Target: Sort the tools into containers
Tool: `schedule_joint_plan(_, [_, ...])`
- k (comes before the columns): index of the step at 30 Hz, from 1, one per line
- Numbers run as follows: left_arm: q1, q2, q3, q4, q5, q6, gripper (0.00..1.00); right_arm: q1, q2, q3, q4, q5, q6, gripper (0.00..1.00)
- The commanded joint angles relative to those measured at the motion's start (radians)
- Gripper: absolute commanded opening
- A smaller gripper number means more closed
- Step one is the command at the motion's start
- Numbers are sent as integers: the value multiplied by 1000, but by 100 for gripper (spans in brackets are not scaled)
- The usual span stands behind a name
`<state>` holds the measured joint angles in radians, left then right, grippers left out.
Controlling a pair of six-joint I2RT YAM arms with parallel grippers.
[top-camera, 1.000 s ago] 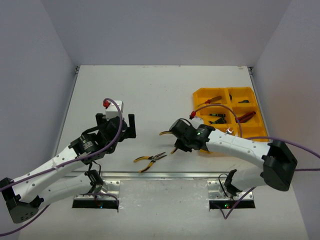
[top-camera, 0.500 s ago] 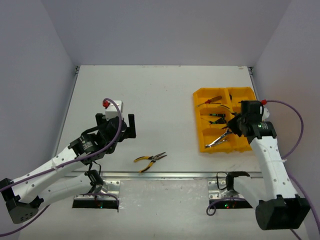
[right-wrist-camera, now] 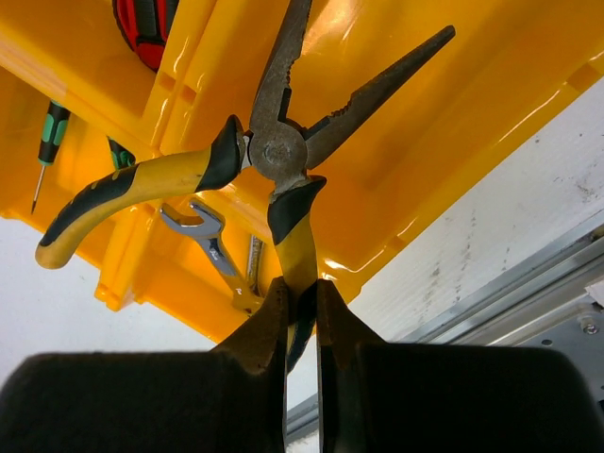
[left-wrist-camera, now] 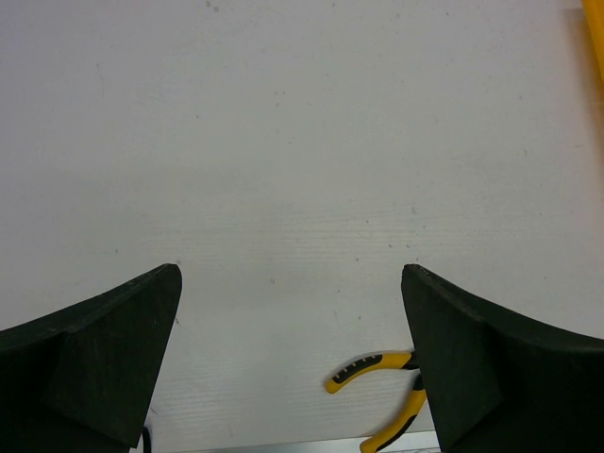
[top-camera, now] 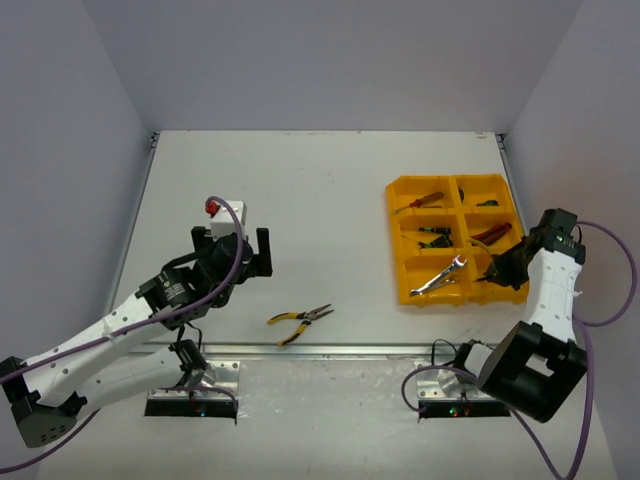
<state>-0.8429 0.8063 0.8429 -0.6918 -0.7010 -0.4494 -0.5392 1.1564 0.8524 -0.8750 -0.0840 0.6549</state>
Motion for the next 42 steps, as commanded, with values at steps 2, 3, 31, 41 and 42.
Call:
schedule_joint_plan(2, [4, -25, -4, 44, 13, 14, 100, -3, 20, 17, 33, 16, -47, 0])
schedule_joint_plan(3, [4, -24, -4, 44, 14, 14, 100, -2, 31, 15, 33, 10, -45, 2])
schedule_joint_plan(31, [3, 260, 62, -5, 358, 39, 100, 427, -80, 347, -107, -54, -69, 99])
schedule_joint_plan(41, [-35, 700, 88, -86, 533, 30, 100, 475, -225, 243, -22, -271, -137, 99])
schedule_joint_plan(42, [-37, 713, 85, -87, 536, 27, 100, 475, -234, 241, -17, -292, -141, 99])
